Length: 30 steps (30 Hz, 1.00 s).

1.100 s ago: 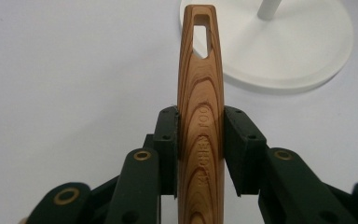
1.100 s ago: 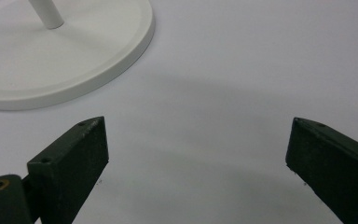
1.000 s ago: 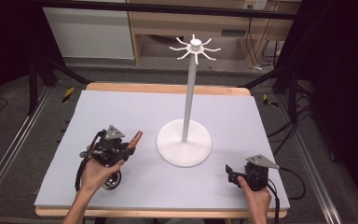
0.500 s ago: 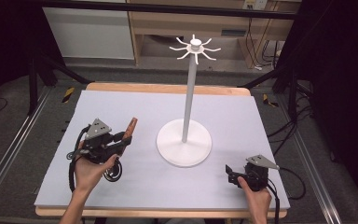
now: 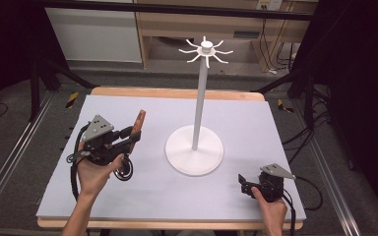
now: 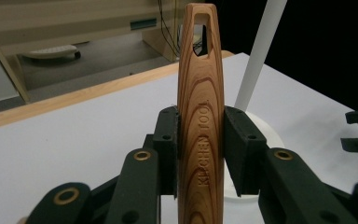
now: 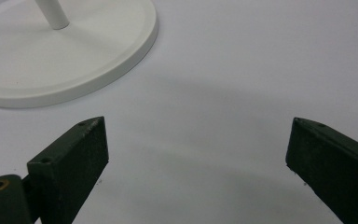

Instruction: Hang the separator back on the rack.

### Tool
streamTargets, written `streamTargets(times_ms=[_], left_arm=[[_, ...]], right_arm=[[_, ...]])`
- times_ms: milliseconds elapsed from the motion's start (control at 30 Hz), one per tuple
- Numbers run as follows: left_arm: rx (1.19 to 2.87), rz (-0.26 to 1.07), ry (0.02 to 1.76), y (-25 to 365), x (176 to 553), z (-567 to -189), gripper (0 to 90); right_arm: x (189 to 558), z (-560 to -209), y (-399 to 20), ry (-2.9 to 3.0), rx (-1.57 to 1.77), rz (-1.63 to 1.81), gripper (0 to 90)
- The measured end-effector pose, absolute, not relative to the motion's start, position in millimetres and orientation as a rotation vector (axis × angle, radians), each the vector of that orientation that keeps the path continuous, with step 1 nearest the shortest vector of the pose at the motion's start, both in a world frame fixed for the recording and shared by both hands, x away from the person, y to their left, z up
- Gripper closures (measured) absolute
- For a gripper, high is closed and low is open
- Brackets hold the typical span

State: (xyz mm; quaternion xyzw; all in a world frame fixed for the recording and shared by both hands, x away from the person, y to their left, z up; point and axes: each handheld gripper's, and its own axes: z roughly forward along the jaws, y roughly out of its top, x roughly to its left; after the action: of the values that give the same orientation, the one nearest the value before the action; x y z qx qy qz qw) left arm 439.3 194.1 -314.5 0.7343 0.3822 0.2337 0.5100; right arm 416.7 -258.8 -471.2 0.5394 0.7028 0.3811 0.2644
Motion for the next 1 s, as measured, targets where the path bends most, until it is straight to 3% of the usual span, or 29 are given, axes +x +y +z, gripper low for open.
streamTargets(times_ms=[1000], left_arm=[[1.677,0.627,0.825,169,444,-256,67.4]], right_arm=[[417,-472,-258,1.906,1.446,1.024,6.2]])
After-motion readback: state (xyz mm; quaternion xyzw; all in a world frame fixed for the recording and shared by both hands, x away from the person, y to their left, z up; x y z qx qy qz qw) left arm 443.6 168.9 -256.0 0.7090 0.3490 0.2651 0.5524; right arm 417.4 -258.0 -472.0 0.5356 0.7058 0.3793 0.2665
